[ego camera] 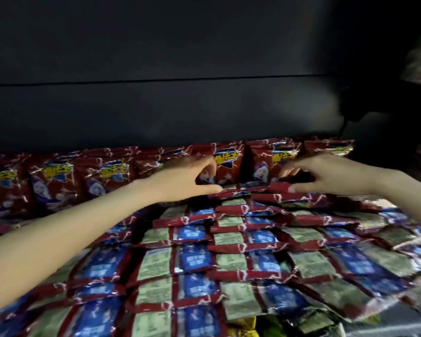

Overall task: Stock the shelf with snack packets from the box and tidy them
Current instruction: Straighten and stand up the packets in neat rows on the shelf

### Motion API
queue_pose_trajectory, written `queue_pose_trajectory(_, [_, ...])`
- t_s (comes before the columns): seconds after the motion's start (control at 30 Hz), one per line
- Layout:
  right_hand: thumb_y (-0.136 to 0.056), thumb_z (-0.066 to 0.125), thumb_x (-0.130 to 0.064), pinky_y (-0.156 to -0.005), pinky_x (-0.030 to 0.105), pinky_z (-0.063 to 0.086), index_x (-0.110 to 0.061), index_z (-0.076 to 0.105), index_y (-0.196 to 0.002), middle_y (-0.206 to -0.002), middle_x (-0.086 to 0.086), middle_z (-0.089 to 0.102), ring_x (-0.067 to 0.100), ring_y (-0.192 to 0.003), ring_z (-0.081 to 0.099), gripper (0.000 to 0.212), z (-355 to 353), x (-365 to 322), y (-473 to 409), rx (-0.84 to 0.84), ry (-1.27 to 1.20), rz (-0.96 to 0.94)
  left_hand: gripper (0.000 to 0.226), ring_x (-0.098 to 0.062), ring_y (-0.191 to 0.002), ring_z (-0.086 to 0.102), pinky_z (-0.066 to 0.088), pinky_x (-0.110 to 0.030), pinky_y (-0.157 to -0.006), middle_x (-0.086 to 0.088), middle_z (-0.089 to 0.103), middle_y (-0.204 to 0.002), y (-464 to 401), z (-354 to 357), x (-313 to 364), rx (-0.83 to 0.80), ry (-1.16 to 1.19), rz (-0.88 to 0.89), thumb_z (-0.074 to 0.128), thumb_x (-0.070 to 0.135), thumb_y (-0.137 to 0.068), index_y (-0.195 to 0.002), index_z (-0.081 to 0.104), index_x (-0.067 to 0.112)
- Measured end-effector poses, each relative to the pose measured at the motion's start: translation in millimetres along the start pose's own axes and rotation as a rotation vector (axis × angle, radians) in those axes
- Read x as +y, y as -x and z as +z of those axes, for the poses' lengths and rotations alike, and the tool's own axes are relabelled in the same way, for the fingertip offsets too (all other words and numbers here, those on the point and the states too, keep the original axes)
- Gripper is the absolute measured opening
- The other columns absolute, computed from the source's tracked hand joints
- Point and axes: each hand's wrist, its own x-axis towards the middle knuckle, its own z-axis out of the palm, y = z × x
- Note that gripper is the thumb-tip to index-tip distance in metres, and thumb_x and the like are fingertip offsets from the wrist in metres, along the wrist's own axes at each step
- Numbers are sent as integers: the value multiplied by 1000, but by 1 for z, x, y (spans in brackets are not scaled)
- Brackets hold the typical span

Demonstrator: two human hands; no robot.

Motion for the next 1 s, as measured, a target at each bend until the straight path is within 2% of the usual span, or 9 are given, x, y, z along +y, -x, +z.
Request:
queue_pose_trajectory(0.13, [-87,58,-49,-94,34,47,-35,43,-124,-122,-11,59,10,-110,57,43,8,30,1,-83,-33,27,36,-13,-95,55,48,-37,-82,12,56,-112,-26,19,11,-114,-63,-46,61,52,-81,-107,42,35])
queue_pose_trajectory(0.27, [-89,56,-50,-73,29,50,-24,41,-130,-104,-5,61,12,-86,58,51,17,49,-7,-236,170,119,50,-10,-113,49,44,-34,-95,14,46,-131,-40,26,18,-300,18,-91,61,49,-84,-126,36,39])
queue_pose_trajectory(0.4, [-96,49,-39,-80,34,49,-22,45,-122,-110,2,59,18,-91,57,31,17,51,-11,-172,140,48,49,-11,-121,45,39,-31,-102,8,38,-144,-45,31,25,-362,-32,-17,48,39,-96,-141,30,29])
queue_pose_trajectory(0.5, [-99,44,-31,-75,29,44,-25,44,-129,-96,3,58,22,-85,57,30,12,47,-17,-5,101,5,47,-14,-126,44,38,-31,-104,5,35,-148,-45,23,21,-310,-134,-40,39,34,-100,-145,28,24])
queue_pose_trajectory(0.67, [-100,42,-24,-72,30,37,-20,48,-129,-111,14,63,32,-102,61,29,18,53,-53,234,133,95,46,-12,-117,52,36,-26,-101,-2,40,-147,-59,4,-6,-201,-192,-97,39,24,-101,-145,31,18])
queue_pose_trajectory(0.8, [-98,45,-16,-75,37,48,-10,50,-120,-109,18,63,37,-97,62,23,28,64,-69,310,35,108,46,-16,-123,50,40,-34,-103,-2,43,-144,-71,14,-20,-137,-210,-119,43,24,-100,-144,33,20])
queue_pose_trajectory(0.87, [-98,46,-15,-74,40,51,-9,48,-120,-102,19,65,37,-92,64,24,32,67,-71,300,38,138,43,-17,-98,63,51,-38,-86,-3,53,-136,-73,24,-22,-41,-204,-82,46,21,-98,-140,37,20])
queue_pose_trajectory(0.93, [-93,54,-12,-69,40,53,-6,52,-115,-95,17,67,36,-86,66,23,36,67,-71,366,182,88,45,-5,-64,55,53,-32,-62,-3,57,-126,-75,32,-22,80,-248,13,51,14,-95,-138,39,20])
queue_pose_trajectory(1.0, [-76,70,-2,-66,38,54,-4,60,-104,-86,14,69,33,-79,67,30,42,72,-74,481,419,-33,55,-4,-75,52,53,-28,-67,-7,54,-120,-73,35,-23,213,-349,136,59,7,-87,-137,41,18])
